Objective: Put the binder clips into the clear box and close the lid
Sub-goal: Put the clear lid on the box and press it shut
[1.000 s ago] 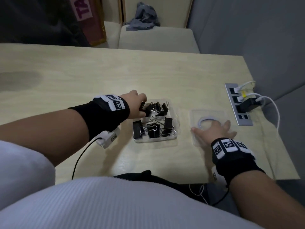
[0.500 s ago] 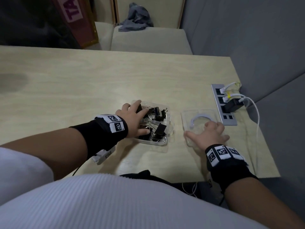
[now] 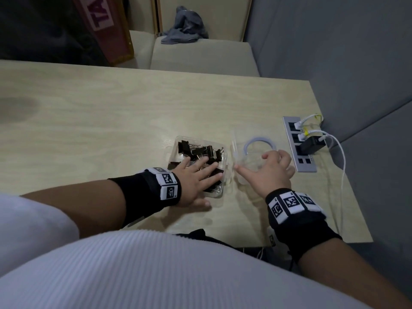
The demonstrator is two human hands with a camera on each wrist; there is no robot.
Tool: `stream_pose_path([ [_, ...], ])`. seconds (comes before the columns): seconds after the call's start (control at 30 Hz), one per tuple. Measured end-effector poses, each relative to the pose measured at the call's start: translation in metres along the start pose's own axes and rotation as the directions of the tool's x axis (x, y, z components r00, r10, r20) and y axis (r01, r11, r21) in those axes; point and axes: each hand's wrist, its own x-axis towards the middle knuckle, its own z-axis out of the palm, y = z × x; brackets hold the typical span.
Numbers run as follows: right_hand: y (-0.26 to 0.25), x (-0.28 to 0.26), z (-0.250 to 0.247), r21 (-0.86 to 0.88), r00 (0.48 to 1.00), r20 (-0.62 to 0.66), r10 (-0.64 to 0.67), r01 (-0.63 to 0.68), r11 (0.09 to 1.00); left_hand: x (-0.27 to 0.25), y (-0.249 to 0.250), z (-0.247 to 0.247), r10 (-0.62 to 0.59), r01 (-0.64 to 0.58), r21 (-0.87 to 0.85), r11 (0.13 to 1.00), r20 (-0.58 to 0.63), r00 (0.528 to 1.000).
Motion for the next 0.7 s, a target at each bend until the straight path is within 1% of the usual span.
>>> stream_pose_path([
  [0.1,-0.005,-0.003,0.0,0.017,1.0,0.009,-0.017,0.016,1.0,-0.004,-0.002,0.003,0.014,-0.014,-0.027,1.0,0.009,1.0],
  [0.13,-0.008,-0.005,0.0,0.025,1.0,0.016,-0.022,0.022,0.999,-0.005,-0.004,0.0,0.011,-0.012,-0.07,0.997,-0.008,1.0],
  [0.17,-0.012,-0.007,0.001,0.036,0.999,0.025,-0.031,0.03,0.999,-0.006,-0.008,-0.004,-0.001,-0.006,-0.141,0.99,-0.054,0.999],
  [0.2,-0.016,-0.01,0.001,0.044,0.998,0.038,-0.043,0.041,0.998,-0.007,-0.014,-0.009,-0.031,-0.002,-0.233,0.972,-0.135,0.99],
  [0.23,-0.021,-0.014,0.002,0.046,0.997,0.055,-0.056,0.054,0.997,-0.007,-0.021,-0.014,-0.079,-0.005,-0.336,0.942,-0.236,0.969],
  [0.27,-0.026,-0.018,0.003,0.041,0.995,0.077,-0.071,0.067,0.997,-0.008,-0.027,-0.019,-0.144,-0.011,-0.436,0.9,-0.321,0.936],
  [0.3,-0.031,-0.022,0.005,0.033,0.991,0.099,-0.085,0.083,0.996,-0.009,-0.034,-0.024,-0.219,-0.012,-0.529,0.848,-0.372,0.902],
  [0.33,-0.037,-0.026,0.007,0.024,0.987,0.121,-0.101,0.099,0.995,-0.011,-0.04,-0.028,-0.299,-0.002,-0.613,0.79,-0.388,0.872],
  [0.37,-0.042,-0.03,0.01,0.02,0.983,0.145,-0.113,0.112,0.994,-0.012,-0.045,-0.032,-0.372,0.025,-0.683,0.73,-0.367,0.853],
  [0.43,-0.053,-0.035,0.013,0.043,0.973,0.19,-0.127,0.121,0.992,-0.013,-0.052,-0.036,-0.474,0.095,-0.776,0.623,-0.279,0.835],
  [0.5,-0.06,-0.038,0.015,0.079,0.967,0.203,-0.156,0.143,0.987,-0.014,-0.056,-0.036,-0.536,0.136,-0.834,0.535,-0.21,0.818],
  [0.53,-0.062,-0.038,0.017,0.091,0.965,0.194,-0.179,0.164,0.982,-0.014,-0.058,-0.034,-0.555,0.155,-0.846,0.51,-0.186,0.811],
  [0.6,-0.062,-0.037,0.019,0.134,0.965,0.163,-0.204,0.183,0.974,-0.015,-0.064,-0.029,-0.578,0.221,-0.828,0.515,-0.144,0.803],
  [0.7,-0.06,-0.033,0.019,0.234,0.979,0.143,-0.147,0.111,0.966,-0.016,-0.07,-0.02,-0.57,0.345,-0.725,0.596,-0.079,0.818],
])
